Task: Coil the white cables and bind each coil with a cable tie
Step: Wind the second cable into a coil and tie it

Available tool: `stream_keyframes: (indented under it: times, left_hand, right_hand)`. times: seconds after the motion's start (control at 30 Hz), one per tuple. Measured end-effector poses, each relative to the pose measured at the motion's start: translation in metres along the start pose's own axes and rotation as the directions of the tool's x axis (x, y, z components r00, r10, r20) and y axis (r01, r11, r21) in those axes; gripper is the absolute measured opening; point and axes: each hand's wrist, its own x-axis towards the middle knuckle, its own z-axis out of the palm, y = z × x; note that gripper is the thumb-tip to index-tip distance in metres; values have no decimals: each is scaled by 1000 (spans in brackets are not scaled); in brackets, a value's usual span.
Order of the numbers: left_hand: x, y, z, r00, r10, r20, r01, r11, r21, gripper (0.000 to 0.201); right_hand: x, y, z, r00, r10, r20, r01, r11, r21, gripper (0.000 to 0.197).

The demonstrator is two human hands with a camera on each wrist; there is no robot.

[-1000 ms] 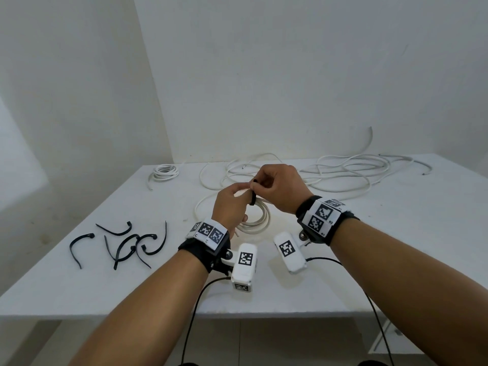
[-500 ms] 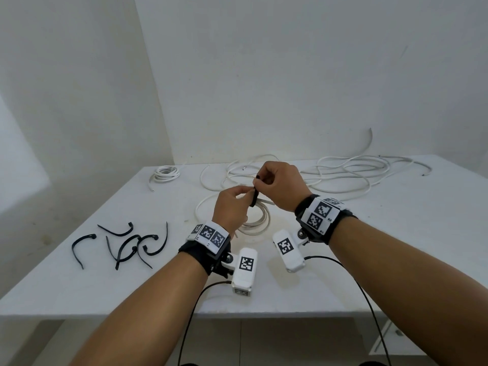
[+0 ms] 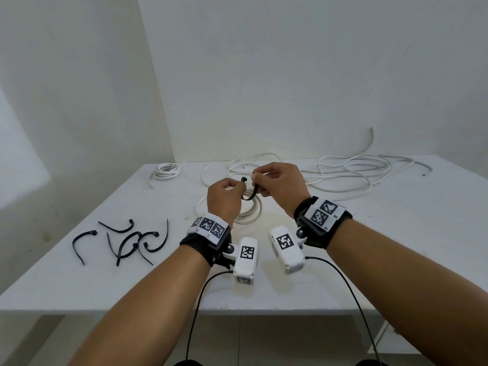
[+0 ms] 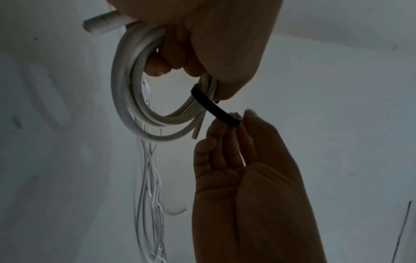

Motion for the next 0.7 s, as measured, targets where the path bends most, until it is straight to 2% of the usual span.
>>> stream_keyframes:
  times: [0.1, 0.17, 0.5, 0.7]
  left_hand:
    - [-1, -1, -2, 1000, 2, -7, -2, 1000, 3, 17]
    - [-2, -2, -2, 1000, 18, -5, -17, 1000, 15, 16]
    - [-13, -3, 0, 989, 96, 111, -108, 989, 105, 15]
    - [-5, -3, -3, 999, 37, 19, -38, 999, 29, 15]
  right_hand:
    - [0, 3, 2, 996, -76, 55, 88, 959, -270, 9]
    - [0, 5, 1, 991, -109, 84, 132, 923, -361, 11]
    - [2, -2, -6, 984, -125, 124, 171, 856, -489, 14]
    - [-2, 1, -8, 984, -137, 110, 173, 870, -462, 12]
